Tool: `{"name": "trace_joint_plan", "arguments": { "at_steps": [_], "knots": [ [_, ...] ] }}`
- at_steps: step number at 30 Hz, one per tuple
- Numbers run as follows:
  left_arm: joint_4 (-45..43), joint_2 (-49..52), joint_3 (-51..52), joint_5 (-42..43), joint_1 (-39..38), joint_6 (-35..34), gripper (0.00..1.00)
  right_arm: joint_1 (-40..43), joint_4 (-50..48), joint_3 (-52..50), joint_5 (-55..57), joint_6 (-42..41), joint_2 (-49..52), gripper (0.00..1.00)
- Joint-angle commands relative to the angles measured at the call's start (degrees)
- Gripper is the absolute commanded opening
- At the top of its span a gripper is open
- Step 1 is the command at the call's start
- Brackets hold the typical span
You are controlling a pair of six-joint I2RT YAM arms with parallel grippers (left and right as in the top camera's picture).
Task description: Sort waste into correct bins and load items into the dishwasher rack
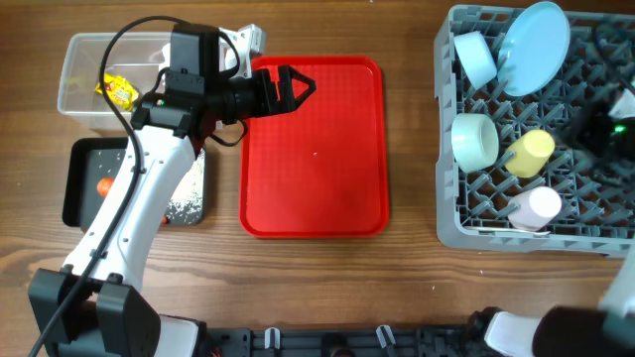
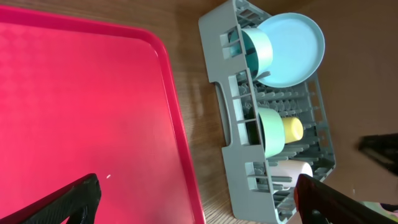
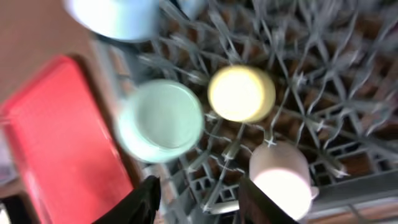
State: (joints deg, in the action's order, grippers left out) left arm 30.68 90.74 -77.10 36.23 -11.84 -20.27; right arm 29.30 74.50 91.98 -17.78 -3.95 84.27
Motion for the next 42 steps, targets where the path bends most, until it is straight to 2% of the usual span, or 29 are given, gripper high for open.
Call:
{"name": "trace_joint_plan", "arguments": {
  "at_steps": [1, 2, 3, 4, 5, 10, 13, 16, 17, 21, 23, 27, 30, 31, 33, 35, 39, 42],
  "knots": [
    [-0.1, -1.0, -0.2, -0.3, 0.1, 0.5, 1.00, -0.2, 2.8, 6.7, -1.9, 4.0, -10.2, 0.56],
    [-0.1, -1.0, -0.2, -0.3, 0.1, 0.5, 1.00, -0.2, 3.2, 7.0, -2.5, 4.0, -12.8, 0.62],
    [-0.1, -1.0, -0.2, -0.3, 0.1, 0.5, 1.00, -0.2, 3.4, 7.0, -4.1, 3.9, -16.8, 0.75],
    [-0.1, -1.0, -0.2, -0.3, 0.1, 0.5, 1.00, -0.2, 3.3, 7.0, -5.6, 3.5, -20.0, 0.96],
    [-0.1, -1.0, -0.2, -0.3, 0.1, 0.5, 1.00, -0.2, 3.4, 7.0, -6.4, 1.5, -22.6, 1.00],
    [-0.1, -1.0, -0.2, -0.3, 0.1, 0.5, 1.00, -0.2, 3.4, 7.0, -6.3, -11.7, -33.2, 1.00],
    [-0.1, -1.0, -0.2, -0.3, 0.1, 0.5, 1.00, -0.2, 6.4, 7.0, 3.5, -5.3, -37.1, 1.00],
    [-0.1, -1.0, -0.2, -0.3, 0.1, 0.5, 1.00, -0.2, 8.0, 7.0, 5.8, -3.9, -38.4, 1.00],
    [-0.1, -1.0, -0.2, -0.3, 0.1, 0.5, 1.00, -0.2, 7.5, 6.9, 3.8, -1.6, -38.4, 1.00],
    [-0.1, -1.0, -0.2, -0.3, 0.1, 0.5, 1.00, -0.6, 1.7, 2.9, -16.3, 18.4, -38.9, 1.00],
    [-0.1, -1.0, -0.2, -0.3, 0.1, 0.5, 1.00, -3.7, -3.7, -0.9, -18.1, 20.3, -39.5, 1.00],
    [-0.1, -1.0, -0.2, -0.3, 0.1, 0.5, 1.00, -15.9, -19.9, -14.5, -10.8, 18.4, -44.7, 1.00],
    [-0.1, -1.0, -0.2, -0.3, 0.1, 0.5, 1.00, -21.8, -35.6, -33.1, -0.5, 4.8, -52.4, 1.00],
    [-0.1, -1.0, -0.2, -0.3, 0.1, 0.5, 1.00, -22.7, -39.2, -37.7, 0.3, 3.3, -54.2, 1.00],
    [-0.1, -1.0, -0.2, -0.3, 0.1, 0.5, 1.00, -24.9, -49.7, -50.9, 0.8, 4.0, -59.7, 1.00],
    [-0.1, -1.0, -0.2, -0.3, 0.1, 0.5, 1.00, -27.5, -56.6, -59.8, 3.1, 3.9, -64.1, 1.00],
    [-0.1, -1.0, -0.2, -0.3, 0.1, 0.5, 1.00, -32.8, -65.1, -75.5, 5.9, 3.0, -74.2, 1.00],
    [-0.1, -1.0, -0.2, -0.3, 0.1, 0.5, 1.00, -33.3, -67.4, -82.0, 7.6, -3.6, -78.8, 1.00]
  ]
}}
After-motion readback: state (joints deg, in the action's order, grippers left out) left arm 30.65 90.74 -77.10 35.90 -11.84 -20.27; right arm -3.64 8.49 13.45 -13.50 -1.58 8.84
